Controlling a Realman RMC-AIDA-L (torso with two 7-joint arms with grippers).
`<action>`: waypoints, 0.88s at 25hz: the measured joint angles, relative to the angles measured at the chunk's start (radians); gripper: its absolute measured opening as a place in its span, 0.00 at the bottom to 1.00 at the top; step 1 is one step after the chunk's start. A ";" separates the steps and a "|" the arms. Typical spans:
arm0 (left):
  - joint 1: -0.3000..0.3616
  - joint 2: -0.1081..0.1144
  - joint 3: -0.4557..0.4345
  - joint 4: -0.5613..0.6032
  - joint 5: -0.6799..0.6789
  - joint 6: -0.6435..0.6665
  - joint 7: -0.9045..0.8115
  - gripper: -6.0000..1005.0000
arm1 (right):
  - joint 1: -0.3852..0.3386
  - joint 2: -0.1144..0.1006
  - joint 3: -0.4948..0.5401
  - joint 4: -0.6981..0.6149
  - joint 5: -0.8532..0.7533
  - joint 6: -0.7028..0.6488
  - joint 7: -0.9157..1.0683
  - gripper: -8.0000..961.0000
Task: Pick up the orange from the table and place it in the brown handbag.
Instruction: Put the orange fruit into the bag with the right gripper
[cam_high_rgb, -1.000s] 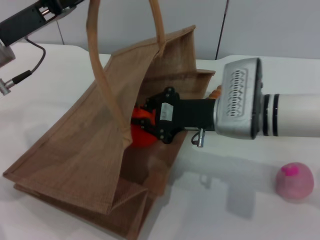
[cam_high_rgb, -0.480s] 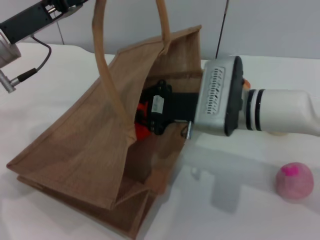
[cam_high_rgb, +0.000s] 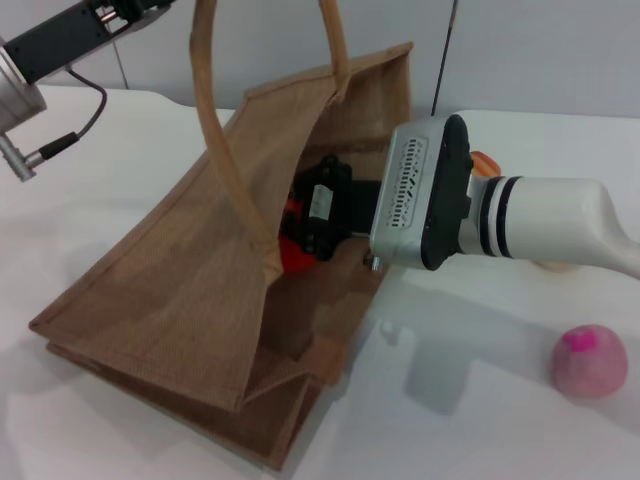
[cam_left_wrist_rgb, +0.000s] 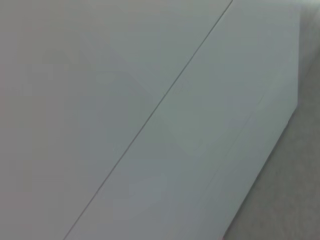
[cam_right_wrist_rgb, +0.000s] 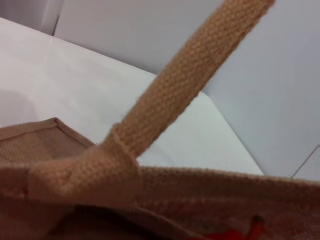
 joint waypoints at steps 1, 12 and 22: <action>0.001 0.000 -0.001 0.000 0.000 0.003 0.000 0.13 | -0.002 0.000 0.005 0.000 -0.001 0.001 -0.004 0.18; 0.008 0.001 0.002 -0.005 0.000 0.038 0.005 0.13 | -0.018 -0.001 0.007 0.007 -0.004 -0.005 -0.044 0.26; 0.016 0.005 0.000 -0.017 0.000 0.056 0.008 0.13 | -0.043 -0.004 0.037 0.025 0.000 -0.029 -0.062 0.48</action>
